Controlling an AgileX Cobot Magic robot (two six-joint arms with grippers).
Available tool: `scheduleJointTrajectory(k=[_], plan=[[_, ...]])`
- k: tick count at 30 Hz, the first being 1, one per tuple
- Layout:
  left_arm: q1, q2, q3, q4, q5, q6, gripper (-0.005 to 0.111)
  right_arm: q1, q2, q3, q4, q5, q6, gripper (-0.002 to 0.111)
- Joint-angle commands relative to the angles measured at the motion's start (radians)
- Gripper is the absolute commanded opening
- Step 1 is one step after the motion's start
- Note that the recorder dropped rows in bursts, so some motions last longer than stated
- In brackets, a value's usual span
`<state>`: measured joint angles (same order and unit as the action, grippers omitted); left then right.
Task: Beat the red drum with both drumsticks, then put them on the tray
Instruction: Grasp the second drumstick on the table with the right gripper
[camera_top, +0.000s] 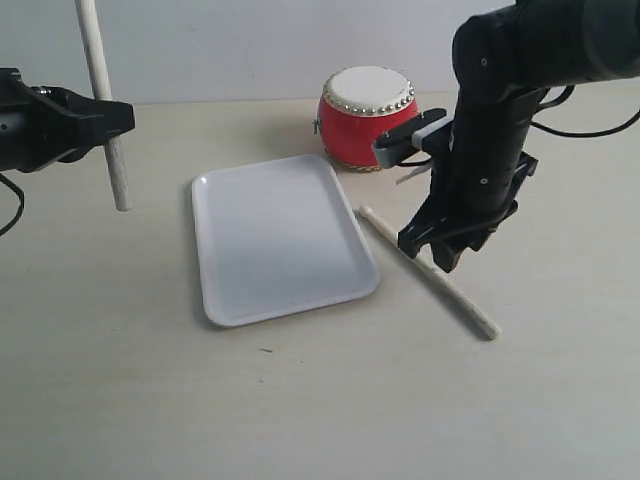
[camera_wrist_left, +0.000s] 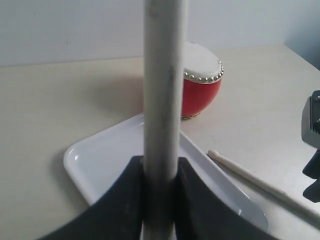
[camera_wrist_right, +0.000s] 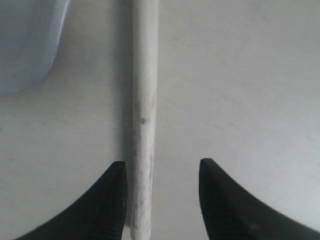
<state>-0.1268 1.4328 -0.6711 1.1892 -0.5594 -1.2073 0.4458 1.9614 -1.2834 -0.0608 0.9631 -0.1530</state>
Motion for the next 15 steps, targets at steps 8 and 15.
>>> scheduleJointTrajectory(k=[8,15], plan=[[-0.003,-0.007,-0.006,0.001,0.0,-0.004,0.0,-0.004,0.027,0.066,0.061,-0.04,-0.076,0.043],[-0.003,-0.007,-0.006,0.001,0.0,-0.004,0.0,-0.004,0.029,0.086,0.092,-0.065,-0.085,0.043]])
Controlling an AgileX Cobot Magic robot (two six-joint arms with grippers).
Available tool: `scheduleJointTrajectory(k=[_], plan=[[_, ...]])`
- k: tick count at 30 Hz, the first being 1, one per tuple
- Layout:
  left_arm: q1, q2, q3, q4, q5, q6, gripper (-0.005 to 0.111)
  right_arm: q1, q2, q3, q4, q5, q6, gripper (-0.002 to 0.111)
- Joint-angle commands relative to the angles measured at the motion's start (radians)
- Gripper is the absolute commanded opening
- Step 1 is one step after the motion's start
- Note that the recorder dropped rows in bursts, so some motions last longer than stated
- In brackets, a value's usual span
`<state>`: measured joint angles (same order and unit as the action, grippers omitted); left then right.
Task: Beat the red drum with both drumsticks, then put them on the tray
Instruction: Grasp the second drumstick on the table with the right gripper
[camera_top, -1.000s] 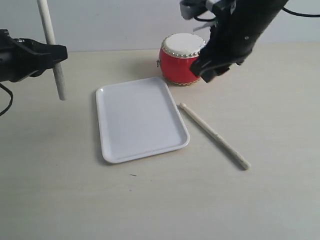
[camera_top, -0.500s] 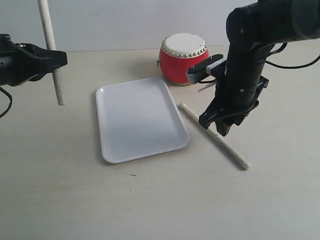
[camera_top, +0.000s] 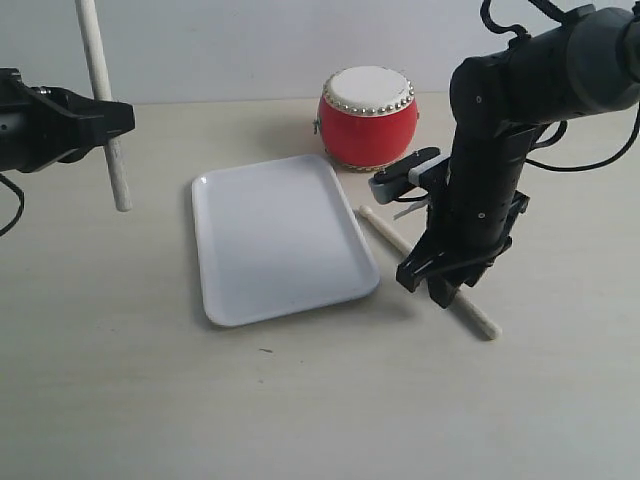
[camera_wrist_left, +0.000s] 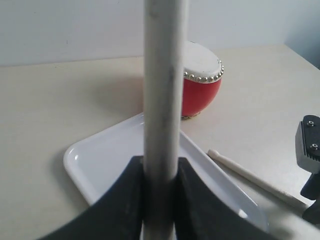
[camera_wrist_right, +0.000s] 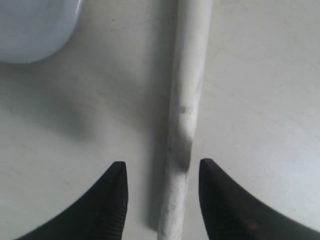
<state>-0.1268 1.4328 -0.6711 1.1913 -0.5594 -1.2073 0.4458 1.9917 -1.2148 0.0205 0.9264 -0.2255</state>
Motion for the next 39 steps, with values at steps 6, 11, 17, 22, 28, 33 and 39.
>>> scheduleJointTrajectory(k=[6,11,17,22,28,33,39], plan=[[-0.003,-0.007,-0.006,-0.001,0.0,-0.004,0.0,-0.004,-0.001,0.058,0.003,-0.134,-0.012,0.043],[-0.003,-0.007,-0.006,-0.001,0.0,-0.004,0.0,-0.004,-0.001,0.062,0.003,-0.143,-0.016,0.043],[-0.003,-0.007,-0.006,-0.001,0.0,-0.004,0.0,-0.004,-0.001,0.062,0.003,-0.143,-0.016,0.043],[-0.003,-0.007,-0.006,-0.001,0.0,-0.004,0.0,-0.004,-0.001,0.062,0.003,-0.143,-0.014,0.043],[-0.003,-0.007,-0.006,-0.002,-0.002,-0.002,0.0,-0.004,-0.001,0.062,0.015,-0.143,-0.016,0.043],[-0.003,-0.007,-0.006,-0.002,-0.002,-0.002,0.0,-0.004,-0.001,0.062,0.015,-0.143,-0.012,0.043],[-0.003,-0.007,-0.006,-0.002,-0.002,-0.002,0.0,-0.004,-0.001,0.062,0.015,-0.128,-0.012,0.043]])
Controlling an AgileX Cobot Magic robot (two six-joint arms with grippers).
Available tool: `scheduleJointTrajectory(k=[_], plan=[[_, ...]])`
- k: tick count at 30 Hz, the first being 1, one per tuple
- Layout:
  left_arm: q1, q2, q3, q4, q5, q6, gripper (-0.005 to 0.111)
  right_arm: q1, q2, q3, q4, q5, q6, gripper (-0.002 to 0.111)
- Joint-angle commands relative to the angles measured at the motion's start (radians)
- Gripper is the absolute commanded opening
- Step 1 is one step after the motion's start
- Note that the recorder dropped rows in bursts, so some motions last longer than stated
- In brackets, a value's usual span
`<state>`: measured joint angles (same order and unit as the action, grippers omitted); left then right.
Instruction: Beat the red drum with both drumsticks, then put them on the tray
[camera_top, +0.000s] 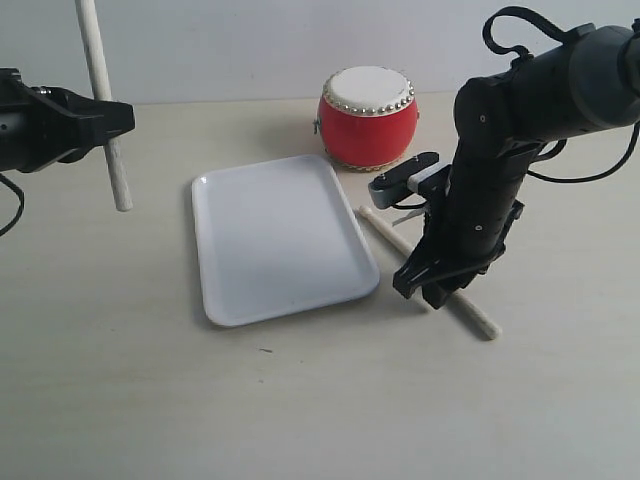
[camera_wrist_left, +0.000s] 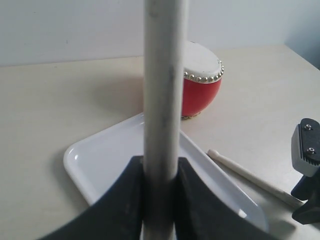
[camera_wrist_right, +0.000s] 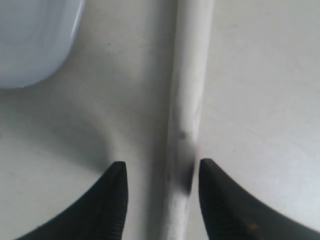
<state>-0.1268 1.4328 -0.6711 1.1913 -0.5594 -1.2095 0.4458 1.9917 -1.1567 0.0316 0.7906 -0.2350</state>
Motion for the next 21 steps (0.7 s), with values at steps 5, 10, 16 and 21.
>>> scheduleJointTrajectory(k=[5,10,16,21], plan=[[-0.003,-0.007,-0.006,0.006,-0.002,0.0,0.0,-0.004,-0.001,0.006,0.004,0.024,0.005,0.043],[-0.003,-0.007,-0.006,0.009,-0.002,-0.002,0.0,-0.004,0.023,0.017,-0.006,0.023,0.023,0.036],[-0.003,-0.007,-0.006,0.009,-0.002,-0.002,0.0,-0.004,-0.001,0.017,-0.009,0.015,0.083,0.0],[-0.003,-0.007,-0.007,0.054,-0.002,-0.009,0.0,-0.004,-0.063,0.017,-0.02,0.033,0.107,0.0]])
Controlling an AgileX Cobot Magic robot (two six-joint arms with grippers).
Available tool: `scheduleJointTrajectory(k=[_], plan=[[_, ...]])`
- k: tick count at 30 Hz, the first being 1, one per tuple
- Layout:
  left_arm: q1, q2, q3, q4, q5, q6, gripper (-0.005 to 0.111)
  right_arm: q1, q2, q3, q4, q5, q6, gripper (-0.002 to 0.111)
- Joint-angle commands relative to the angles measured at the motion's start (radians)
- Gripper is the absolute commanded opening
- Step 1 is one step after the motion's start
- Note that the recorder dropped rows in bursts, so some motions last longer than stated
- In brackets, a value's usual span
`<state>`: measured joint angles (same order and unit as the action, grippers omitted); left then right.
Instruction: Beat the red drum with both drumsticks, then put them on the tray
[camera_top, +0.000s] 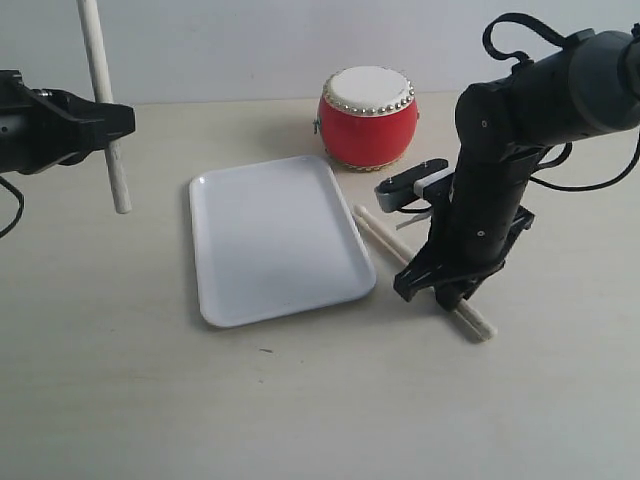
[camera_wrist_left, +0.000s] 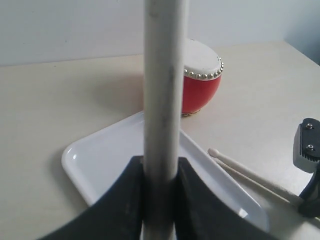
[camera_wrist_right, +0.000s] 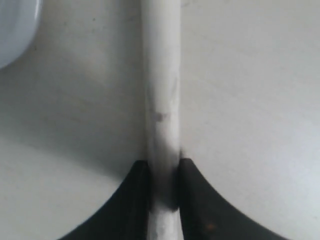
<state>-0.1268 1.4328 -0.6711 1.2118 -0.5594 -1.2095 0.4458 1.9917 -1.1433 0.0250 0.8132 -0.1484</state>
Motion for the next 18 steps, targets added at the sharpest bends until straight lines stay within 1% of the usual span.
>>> scheduleJointTrajectory(k=[1,3,4,5,6,7,10,12,14,16,18], plan=[[-0.003,-0.007,-0.009,0.045,-0.002,-0.022,0.0,-0.004,-0.084,0.004,-0.025,0.024,0.024,0.0],[-0.003,-0.007,-0.028,0.125,-0.002,-0.089,0.0,-0.004,-0.154,-0.003,-0.025,0.047,0.045,0.0],[-0.003,-0.007,-0.046,0.189,-0.002,-0.142,0.0,-0.004,-0.189,-0.003,-0.025,0.047,0.047,0.0],[-0.003,-0.007,-0.101,0.367,0.004,-0.31,0.0,-0.004,-0.278,-0.005,-0.025,0.045,0.043,0.0],[-0.003,-0.007,-0.13,0.487,0.004,-0.406,0.0,-0.004,-0.322,-0.008,-0.025,0.045,0.038,0.0],[-0.003,-0.007,-0.175,0.533,0.004,-0.531,0.0,-0.004,-0.363,-0.016,-0.038,0.045,0.031,0.0],[-0.006,-0.007,-0.255,0.533,-0.004,-0.555,0.0,-0.004,-0.451,-0.066,-0.099,0.04,0.049,0.0],[-0.026,-0.005,-0.312,0.533,0.0,-0.556,0.0,-0.004,-0.48,-0.125,-0.143,0.04,0.09,0.0],[-0.055,-0.001,-0.374,0.533,0.026,-0.512,0.0,-0.006,-0.49,-0.19,-0.186,0.055,0.098,0.0],[-0.073,0.001,-0.406,0.533,0.101,-0.41,0.0,-0.006,-0.49,-0.244,-0.197,0.074,0.094,0.0],[-0.073,0.001,-0.41,0.533,0.244,-0.342,0.0,-0.006,-0.49,-0.286,-0.226,0.076,0.09,0.0]])
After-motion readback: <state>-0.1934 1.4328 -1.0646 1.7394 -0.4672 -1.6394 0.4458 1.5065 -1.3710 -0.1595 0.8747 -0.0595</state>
